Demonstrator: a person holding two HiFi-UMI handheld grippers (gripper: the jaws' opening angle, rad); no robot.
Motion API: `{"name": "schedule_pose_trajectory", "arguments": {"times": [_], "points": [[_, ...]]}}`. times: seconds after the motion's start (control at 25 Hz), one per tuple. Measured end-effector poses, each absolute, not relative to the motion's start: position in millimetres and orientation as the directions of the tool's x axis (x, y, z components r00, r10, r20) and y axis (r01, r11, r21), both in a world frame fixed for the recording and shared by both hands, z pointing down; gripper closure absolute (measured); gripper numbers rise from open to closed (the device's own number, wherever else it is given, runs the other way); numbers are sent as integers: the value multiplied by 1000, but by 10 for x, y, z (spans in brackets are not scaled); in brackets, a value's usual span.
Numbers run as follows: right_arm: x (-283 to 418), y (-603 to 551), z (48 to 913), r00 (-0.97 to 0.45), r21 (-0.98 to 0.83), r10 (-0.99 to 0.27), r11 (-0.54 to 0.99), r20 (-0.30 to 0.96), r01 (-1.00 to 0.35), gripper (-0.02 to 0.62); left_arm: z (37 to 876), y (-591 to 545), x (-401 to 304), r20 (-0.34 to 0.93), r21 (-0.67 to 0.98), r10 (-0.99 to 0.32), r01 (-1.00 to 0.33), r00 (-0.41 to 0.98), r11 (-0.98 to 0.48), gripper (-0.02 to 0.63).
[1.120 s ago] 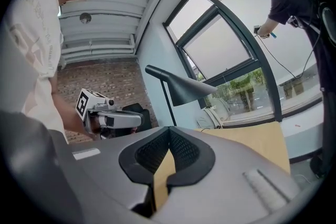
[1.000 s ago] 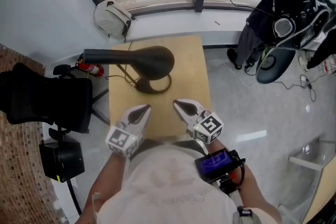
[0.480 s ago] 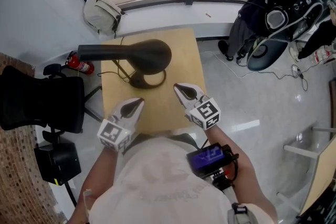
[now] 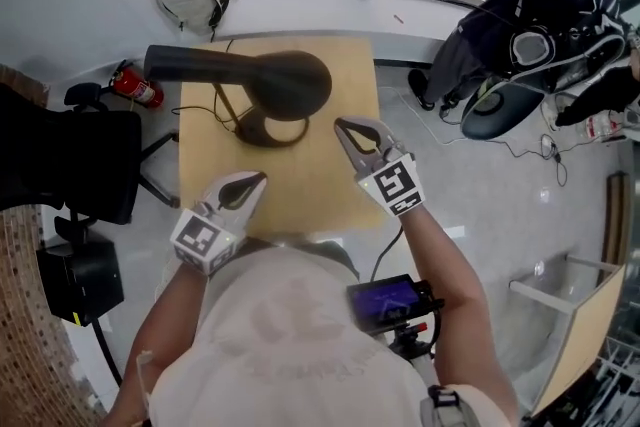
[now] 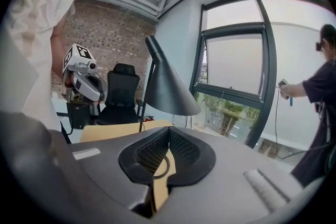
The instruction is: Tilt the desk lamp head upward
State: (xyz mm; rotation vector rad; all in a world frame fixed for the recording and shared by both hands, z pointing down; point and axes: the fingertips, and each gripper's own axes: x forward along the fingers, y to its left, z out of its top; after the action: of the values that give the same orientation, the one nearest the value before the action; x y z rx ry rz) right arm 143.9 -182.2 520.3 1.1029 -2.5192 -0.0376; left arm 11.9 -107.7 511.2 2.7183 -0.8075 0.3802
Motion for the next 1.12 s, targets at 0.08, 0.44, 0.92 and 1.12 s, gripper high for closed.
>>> {"name": "schedule_pose_trajectory", "arguments": {"times": [0.08, 0.44, 0.92, 1.12], "points": [[1421, -1863, 5153, -615, 225, -717, 692, 329, -686, 575, 5140, -1070, 106, 324, 194, -495, -569, 806, -799, 604], [1335, -2100, 5139, -543, 552, -759, 642, 358, -533, 452, 5156, -1169, 146, 297, 178, -515, -576, 804, -798, 604], [1343, -2404, 5253, -447, 865, -846, 431, 289, -257, 417, 5061, -1134, 61, 300, 150, -581, -638, 757, -755, 604], [1328, -2487, 5266, -448, 912, -854, 371, 263, -172, 447, 5103, -1066, -26, 315, 143, -599, -660, 736, -737, 604]]}}
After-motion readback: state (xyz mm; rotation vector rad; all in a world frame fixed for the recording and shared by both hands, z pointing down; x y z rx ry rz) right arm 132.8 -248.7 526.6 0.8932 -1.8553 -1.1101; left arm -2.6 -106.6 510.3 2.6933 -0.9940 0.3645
